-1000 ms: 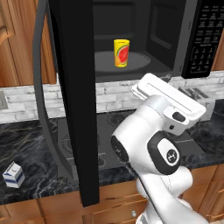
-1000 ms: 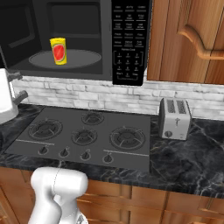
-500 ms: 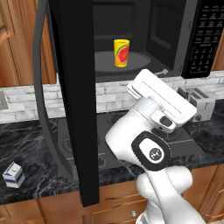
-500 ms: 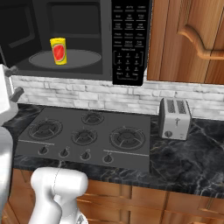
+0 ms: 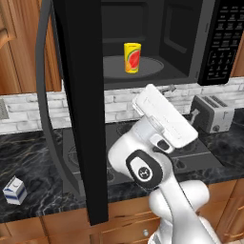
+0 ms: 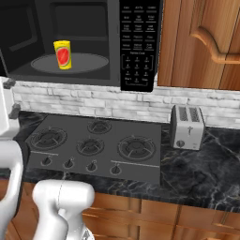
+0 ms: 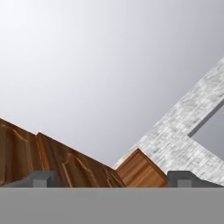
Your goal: Place the microwavable item in the microwave. Then, close the microwave door and press the start button.
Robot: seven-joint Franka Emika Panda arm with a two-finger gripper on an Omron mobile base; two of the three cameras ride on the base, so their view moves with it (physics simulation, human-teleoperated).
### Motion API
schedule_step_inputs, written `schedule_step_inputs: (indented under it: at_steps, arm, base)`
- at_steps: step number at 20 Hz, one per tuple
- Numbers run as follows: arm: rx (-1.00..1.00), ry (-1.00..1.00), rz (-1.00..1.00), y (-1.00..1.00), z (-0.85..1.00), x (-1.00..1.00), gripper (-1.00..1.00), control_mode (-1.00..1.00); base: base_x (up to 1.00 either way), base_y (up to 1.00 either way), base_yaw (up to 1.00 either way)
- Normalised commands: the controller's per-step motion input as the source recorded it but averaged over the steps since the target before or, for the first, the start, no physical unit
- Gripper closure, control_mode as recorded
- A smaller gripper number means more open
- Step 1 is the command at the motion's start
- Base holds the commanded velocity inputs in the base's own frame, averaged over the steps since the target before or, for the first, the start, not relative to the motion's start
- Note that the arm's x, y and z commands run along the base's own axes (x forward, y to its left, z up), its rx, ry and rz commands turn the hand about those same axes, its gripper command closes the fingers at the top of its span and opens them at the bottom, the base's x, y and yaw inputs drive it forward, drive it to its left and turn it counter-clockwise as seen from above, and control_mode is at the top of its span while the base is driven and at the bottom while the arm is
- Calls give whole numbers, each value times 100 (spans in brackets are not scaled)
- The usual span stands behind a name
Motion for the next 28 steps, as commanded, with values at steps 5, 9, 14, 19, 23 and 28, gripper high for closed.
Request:
schedule_step_inputs:
  at_steps: [5,9,14,19,23,28]
  arm:
    - [-6,-11,-6,-1,-14,-66,-100,-100]
    - [-1,-7,0,30,-2,-62,-100,-100]
    - [0,5,0,31,-44,-36,-100,-100]
    - [0,11,1,22,-62,-25,-100,-100]
    - [0,14,9,22,-52,-30,-100,-100]
    - [0,26,19,54,-35,-4,-100,-100]
  base:
    - [0,0,0]
    - [0,0,0]
    - [0,0,0]
    - [0,0,0]
    - [0,0,0]
    - [0,0,0]
